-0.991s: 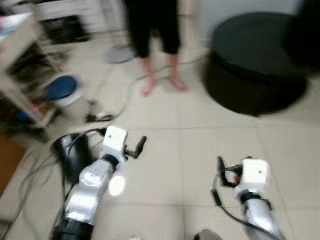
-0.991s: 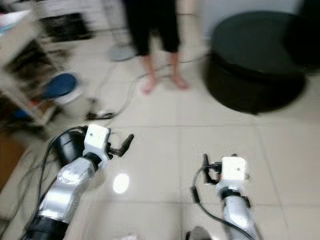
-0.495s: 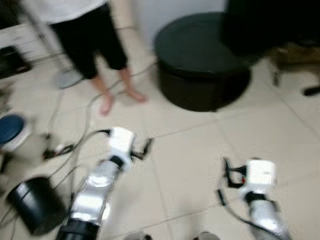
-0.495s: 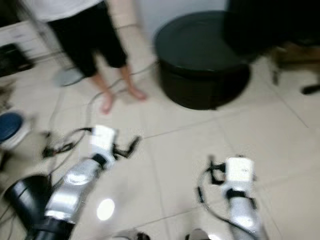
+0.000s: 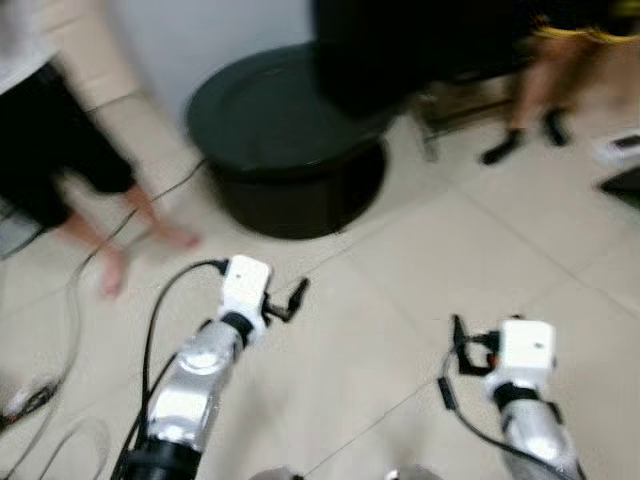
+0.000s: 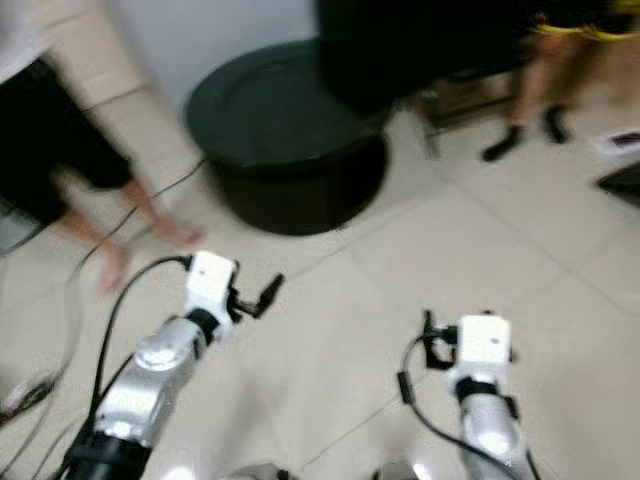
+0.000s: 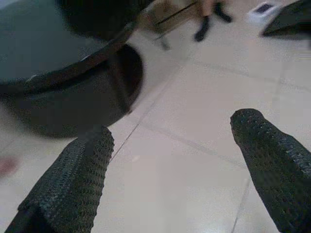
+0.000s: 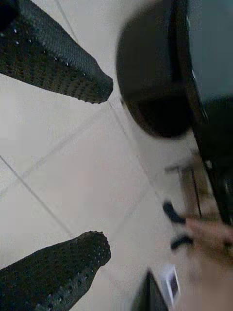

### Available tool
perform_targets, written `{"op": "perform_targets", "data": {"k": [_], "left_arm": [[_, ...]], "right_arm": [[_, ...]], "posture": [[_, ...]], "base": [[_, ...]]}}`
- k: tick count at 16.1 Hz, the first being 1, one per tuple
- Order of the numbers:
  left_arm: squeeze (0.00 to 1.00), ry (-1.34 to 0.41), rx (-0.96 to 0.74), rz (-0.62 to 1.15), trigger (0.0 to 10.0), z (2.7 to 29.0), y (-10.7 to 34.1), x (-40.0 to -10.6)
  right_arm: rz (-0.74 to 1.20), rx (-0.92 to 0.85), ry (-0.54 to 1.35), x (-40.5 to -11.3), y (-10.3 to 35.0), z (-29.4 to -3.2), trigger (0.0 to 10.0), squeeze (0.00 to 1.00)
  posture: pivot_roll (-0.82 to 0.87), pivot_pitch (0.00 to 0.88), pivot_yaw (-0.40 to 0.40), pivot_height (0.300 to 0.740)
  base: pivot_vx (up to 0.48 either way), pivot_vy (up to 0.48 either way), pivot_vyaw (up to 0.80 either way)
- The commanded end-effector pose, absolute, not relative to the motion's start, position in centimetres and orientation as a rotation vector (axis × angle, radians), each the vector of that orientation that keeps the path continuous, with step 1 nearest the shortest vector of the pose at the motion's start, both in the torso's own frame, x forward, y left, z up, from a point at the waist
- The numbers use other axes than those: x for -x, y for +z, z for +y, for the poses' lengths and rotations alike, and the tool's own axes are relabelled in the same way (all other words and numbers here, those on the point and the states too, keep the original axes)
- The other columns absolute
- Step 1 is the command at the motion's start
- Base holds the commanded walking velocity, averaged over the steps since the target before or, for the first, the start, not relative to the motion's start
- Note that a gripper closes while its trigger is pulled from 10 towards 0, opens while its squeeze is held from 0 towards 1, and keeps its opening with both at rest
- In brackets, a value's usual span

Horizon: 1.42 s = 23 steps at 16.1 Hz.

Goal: Picking trash to rubbish bin

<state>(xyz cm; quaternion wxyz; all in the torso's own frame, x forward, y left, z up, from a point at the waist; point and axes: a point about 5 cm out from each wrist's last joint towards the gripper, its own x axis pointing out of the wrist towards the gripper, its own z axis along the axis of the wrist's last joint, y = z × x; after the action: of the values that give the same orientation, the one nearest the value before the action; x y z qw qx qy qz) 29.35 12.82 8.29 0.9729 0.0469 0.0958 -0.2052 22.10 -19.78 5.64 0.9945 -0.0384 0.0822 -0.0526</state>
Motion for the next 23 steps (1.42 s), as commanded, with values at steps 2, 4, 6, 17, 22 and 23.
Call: {"op": "perform_targets", "data": {"k": [2,4,6,17,22,23], "left_arm": [[0.00,-0.384,-0.115,0.208,10.0,14.1,8.1,-29.3],[0.00,-0.382,-0.118,0.207,10.0,14.2,8.2,-29.4],[0.00,-0.381,-0.119,0.207,10.0,14.2,8.1,-29.4],[0.00,-0.374,-0.123,0.212,10.0,14.4,7.9,-29.3],[0.00,-0.370,-0.120,0.152,10.0,14.0,9.2,-29.7],[0.00,-0.371,-0.121,0.149,10.0,14.0,9.3,-29.7]], "right_arm": [[0.176,0.055,-0.078,-22.0,5.3,-18.8,10.0,0.00],[0.174,0.053,-0.076,-22.2,5.3,-18.7,10.0,0.00],[0.173,0.052,-0.075,-22.2,5.3,-18.7,10.0,0.00],[0.176,0.043,-0.080,-21.8,5.2,-18.5,10.0,0.00],[0.110,0.075,-0.060,-21.9,6.8,-18.1,10.0,0.00],[0.109,0.074,-0.061,-21.8,6.9,-18.0,10.0,0.00]], "posture": [[-0.14,0.143,0.132,0.740],[-0.14,0.139,0.132,0.740],[-0.14,0.135,0.133,0.740],[-0.14,0.134,0.129,0.740],[-0.13,0.124,0.118,0.740],[-0.13,0.122,0.115,0.740]], "base": [[0.276,0.000,-0.80],[0.270,0.000,-0.80],[0.268,0.000,-0.80],[0.251,0.000,-0.80],[0.244,0.000,-0.80],[0.244,0.000,-0.80]]}}
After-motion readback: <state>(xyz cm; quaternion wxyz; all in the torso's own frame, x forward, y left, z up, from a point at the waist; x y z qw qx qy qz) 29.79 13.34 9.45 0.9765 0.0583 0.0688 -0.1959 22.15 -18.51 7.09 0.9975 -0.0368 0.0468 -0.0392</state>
